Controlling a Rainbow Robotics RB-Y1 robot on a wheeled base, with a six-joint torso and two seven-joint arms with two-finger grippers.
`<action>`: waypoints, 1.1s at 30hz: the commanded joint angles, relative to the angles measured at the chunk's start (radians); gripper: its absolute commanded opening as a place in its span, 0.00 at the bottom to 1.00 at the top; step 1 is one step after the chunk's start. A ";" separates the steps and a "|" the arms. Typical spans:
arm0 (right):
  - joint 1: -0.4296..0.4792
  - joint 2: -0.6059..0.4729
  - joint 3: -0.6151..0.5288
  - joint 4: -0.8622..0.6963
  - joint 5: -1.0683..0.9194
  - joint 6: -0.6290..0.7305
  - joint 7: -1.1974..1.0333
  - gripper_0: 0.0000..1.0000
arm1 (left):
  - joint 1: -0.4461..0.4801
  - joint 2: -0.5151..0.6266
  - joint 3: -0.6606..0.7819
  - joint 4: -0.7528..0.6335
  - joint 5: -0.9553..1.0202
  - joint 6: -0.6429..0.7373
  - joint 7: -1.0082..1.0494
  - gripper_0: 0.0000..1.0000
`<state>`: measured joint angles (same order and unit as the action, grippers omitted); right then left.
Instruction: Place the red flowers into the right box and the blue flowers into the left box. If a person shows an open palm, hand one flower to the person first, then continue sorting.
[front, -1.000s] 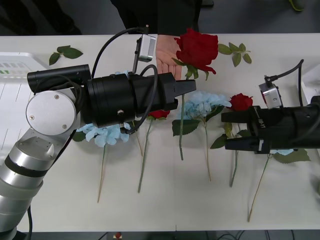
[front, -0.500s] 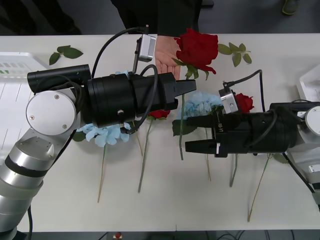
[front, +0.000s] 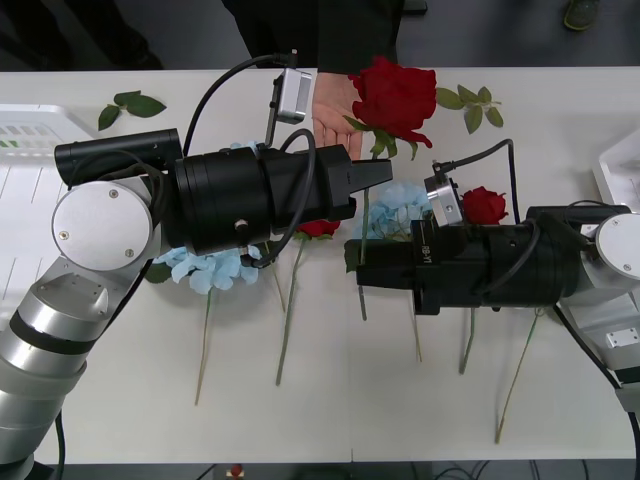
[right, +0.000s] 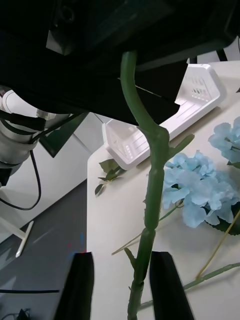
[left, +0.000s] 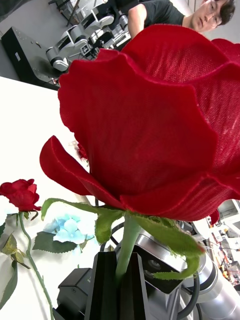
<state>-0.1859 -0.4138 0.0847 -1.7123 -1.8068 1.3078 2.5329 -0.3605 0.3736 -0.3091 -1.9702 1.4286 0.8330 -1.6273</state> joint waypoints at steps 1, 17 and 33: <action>0.013 0.015 -0.008 -0.041 -0.014 -0.005 -0.031 0.00 | -0.038 -0.025 0.024 -0.021 0.003 -0.014 0.001 0.00; 0.019 0.015 -0.008 -0.041 -0.019 -0.005 -0.031 0.00 | -0.037 -0.016 0.033 -0.021 -0.017 0.001 -0.009 1.00; 0.002 0.010 -0.163 -0.167 0.078 -0.035 0.009 0.00 | -0.002 0.048 0.171 -0.067 0.013 0.248 -0.048 1.00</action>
<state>-0.1835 -0.4136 -0.0252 -1.8015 -1.7551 1.2935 2.5293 -0.3602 0.3906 -0.1505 -1.9840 1.4231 1.0599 -1.6316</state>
